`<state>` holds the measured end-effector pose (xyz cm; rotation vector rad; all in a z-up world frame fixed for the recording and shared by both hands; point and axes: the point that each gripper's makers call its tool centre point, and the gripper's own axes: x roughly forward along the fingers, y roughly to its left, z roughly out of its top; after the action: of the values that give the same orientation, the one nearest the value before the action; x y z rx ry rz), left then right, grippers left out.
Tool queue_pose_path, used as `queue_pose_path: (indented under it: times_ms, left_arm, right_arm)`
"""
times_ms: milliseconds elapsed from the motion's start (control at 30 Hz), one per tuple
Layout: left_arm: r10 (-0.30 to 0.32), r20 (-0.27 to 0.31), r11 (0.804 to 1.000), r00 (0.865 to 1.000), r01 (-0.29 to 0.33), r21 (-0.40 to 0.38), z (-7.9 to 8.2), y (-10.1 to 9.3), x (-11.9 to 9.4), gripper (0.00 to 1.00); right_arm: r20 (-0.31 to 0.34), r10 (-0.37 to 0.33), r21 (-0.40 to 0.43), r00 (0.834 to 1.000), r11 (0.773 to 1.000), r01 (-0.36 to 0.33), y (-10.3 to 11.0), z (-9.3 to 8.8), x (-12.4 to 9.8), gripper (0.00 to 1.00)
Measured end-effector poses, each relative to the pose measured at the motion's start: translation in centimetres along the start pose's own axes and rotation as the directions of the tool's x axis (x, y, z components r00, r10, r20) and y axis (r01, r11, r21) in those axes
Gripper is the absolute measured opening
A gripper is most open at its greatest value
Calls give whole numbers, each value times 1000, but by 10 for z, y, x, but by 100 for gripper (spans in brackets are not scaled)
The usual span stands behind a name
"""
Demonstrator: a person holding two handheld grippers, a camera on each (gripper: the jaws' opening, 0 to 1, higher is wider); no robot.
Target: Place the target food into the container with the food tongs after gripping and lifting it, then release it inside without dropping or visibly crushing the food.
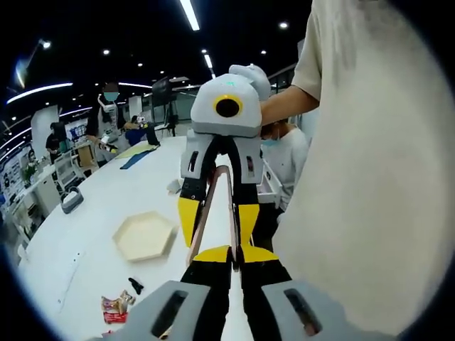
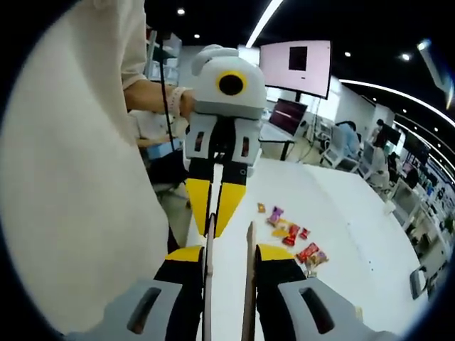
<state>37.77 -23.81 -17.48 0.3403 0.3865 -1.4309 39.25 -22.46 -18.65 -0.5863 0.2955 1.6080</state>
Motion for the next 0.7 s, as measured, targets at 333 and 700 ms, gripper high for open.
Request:
queue_pose_path:
  times_ms: [333, 700]
  left_arm:
    - [17, -26, 1000, 1000, -17, -6, -7, 2, -7, 2]
    - [17, -48, 1000, 999, -17, 9, -10, 2, 2, 0]
  right_arm:
    - [-15, -7, 16, 1000, 1000, 7, 0, -6, -4, 27]
    - [17, -5, 104, 1000, 995, 3, -2, -4, -9, 26]
